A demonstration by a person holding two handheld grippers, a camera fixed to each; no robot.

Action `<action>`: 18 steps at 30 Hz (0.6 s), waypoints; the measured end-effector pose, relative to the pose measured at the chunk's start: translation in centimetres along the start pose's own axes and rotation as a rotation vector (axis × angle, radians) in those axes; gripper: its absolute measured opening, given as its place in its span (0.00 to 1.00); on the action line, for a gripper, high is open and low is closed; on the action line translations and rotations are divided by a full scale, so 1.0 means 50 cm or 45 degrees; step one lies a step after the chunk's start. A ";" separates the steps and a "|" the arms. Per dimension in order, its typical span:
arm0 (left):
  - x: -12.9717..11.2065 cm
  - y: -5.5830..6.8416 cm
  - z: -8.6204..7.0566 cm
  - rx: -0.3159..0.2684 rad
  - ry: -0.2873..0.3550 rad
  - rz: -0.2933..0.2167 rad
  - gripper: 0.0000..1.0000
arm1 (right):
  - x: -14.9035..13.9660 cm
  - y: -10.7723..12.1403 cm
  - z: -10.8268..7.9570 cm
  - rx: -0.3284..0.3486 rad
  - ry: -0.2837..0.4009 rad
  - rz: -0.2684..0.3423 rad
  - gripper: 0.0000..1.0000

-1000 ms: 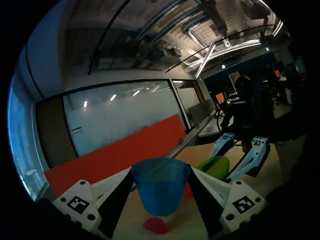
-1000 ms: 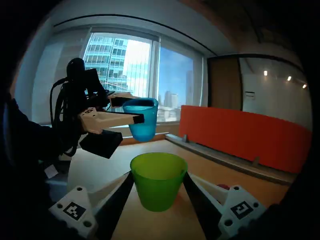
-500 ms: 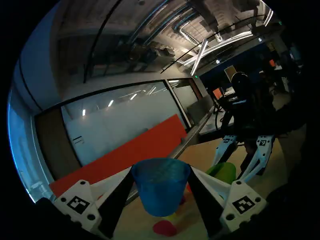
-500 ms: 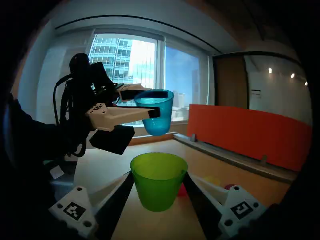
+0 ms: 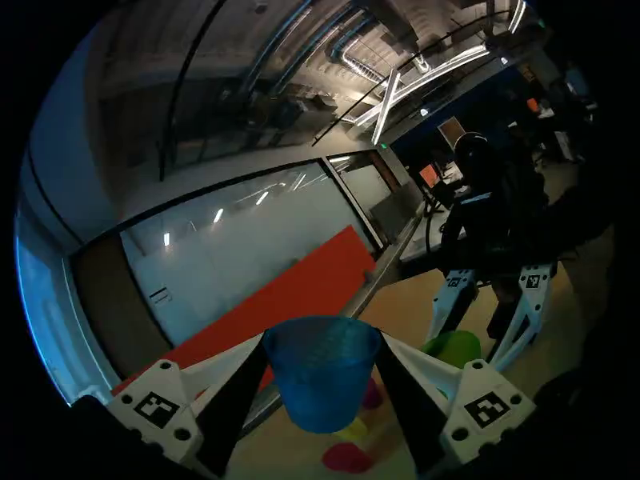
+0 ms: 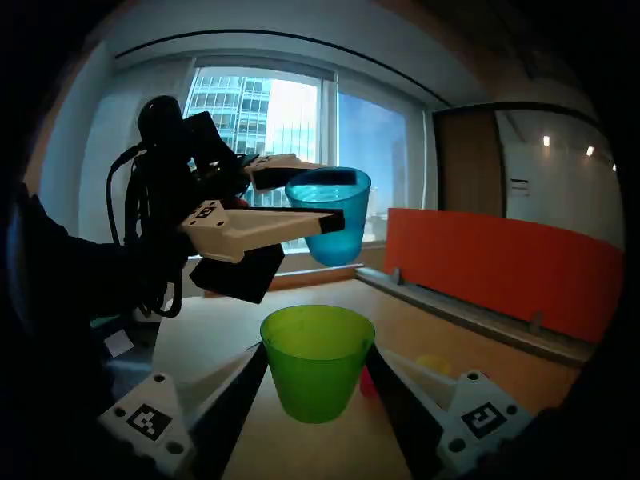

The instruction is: Pour water

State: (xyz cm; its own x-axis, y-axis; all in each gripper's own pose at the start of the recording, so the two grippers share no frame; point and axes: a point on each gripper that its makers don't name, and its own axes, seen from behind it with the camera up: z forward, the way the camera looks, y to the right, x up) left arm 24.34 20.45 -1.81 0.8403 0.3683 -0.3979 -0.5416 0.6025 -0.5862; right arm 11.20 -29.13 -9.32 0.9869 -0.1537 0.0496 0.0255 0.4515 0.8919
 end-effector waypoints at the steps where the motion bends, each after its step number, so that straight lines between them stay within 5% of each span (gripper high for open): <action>1: 0.001 0.001 0.001 -0.003 0.001 0.008 0.88 | 0.000 -0.001 0.001 0.002 0.001 0.000 0.89; 18: 0.027 0.008 0.009 0.010 0.009 0.220 0.88 | 0.003 0.006 0.009 0.007 0.010 -0.002 0.90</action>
State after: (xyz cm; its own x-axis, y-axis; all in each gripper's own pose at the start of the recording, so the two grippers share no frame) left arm 25.27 21.51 -2.27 0.7343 0.4621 -0.4973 -0.6780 0.5363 -0.5028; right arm 11.28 -29.41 -8.86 0.9881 -0.1472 0.0444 0.0263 0.4461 0.8946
